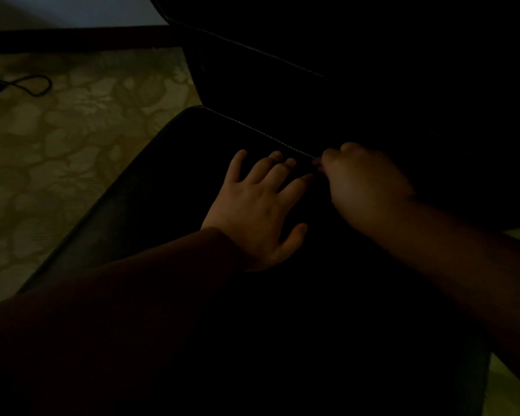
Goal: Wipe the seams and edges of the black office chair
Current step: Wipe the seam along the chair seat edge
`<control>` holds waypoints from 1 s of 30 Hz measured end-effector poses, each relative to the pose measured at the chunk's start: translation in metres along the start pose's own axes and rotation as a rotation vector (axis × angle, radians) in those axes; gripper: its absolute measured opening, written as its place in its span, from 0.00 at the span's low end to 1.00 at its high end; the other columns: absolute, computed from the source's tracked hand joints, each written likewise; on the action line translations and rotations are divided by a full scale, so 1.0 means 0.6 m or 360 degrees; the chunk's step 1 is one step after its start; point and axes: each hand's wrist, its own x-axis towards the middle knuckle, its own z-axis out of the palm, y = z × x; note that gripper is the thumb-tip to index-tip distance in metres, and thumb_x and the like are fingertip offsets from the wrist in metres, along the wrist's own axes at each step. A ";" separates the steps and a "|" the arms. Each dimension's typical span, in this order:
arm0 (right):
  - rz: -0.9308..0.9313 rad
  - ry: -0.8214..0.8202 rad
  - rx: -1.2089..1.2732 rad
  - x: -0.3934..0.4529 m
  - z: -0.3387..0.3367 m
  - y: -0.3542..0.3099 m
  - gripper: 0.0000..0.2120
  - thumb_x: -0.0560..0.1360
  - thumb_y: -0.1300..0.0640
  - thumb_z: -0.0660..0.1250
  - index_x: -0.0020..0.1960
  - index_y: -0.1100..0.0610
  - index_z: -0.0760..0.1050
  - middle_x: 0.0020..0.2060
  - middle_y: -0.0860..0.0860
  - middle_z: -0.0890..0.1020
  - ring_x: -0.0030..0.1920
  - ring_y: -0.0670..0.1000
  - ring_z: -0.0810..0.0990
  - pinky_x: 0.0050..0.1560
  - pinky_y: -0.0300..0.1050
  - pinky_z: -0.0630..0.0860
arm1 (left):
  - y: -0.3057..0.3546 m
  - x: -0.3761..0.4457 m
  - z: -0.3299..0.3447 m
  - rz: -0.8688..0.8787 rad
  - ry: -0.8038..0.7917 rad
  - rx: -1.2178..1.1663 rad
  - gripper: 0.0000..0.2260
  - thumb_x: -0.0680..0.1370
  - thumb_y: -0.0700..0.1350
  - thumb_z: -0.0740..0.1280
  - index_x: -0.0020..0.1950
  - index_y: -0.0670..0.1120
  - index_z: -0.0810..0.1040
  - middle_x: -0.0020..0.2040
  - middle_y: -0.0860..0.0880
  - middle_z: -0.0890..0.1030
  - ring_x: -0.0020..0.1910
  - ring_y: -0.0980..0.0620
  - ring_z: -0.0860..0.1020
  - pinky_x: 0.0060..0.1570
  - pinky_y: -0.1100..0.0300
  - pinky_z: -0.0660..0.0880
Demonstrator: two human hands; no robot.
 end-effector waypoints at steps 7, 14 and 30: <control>-0.0071 -0.0083 0.0207 -0.034 -0.001 0.026 0.15 0.81 0.54 0.58 0.66 0.53 0.72 0.56 0.54 0.75 0.54 0.56 0.78 0.49 0.48 0.76 | 0.006 0.003 0.000 0.0009 -0.0003 -0.0013 0.34 0.75 0.66 0.53 0.76 0.51 0.67 0.75 0.44 0.71 0.76 0.40 0.65 0.74 0.31 0.54; -0.0012 0.0026 0.0134 0.004 -0.001 -0.006 0.10 0.82 0.59 0.56 0.60 0.58 0.72 0.56 0.57 0.74 0.53 0.59 0.77 0.41 0.45 0.67 | 0.000 0.001 0.002 0.0019 0.0046 -0.0057 0.33 0.74 0.65 0.54 0.76 0.51 0.69 0.74 0.44 0.72 0.76 0.40 0.66 0.73 0.31 0.54; -0.0026 0.0129 0.0162 0.014 0.011 -0.008 0.11 0.83 0.55 0.56 0.59 0.57 0.74 0.54 0.57 0.76 0.52 0.59 0.78 0.41 0.45 0.68 | -0.002 0.004 0.004 0.0009 0.0063 -0.0100 0.32 0.74 0.66 0.55 0.73 0.50 0.70 0.74 0.47 0.71 0.77 0.42 0.64 0.75 0.33 0.53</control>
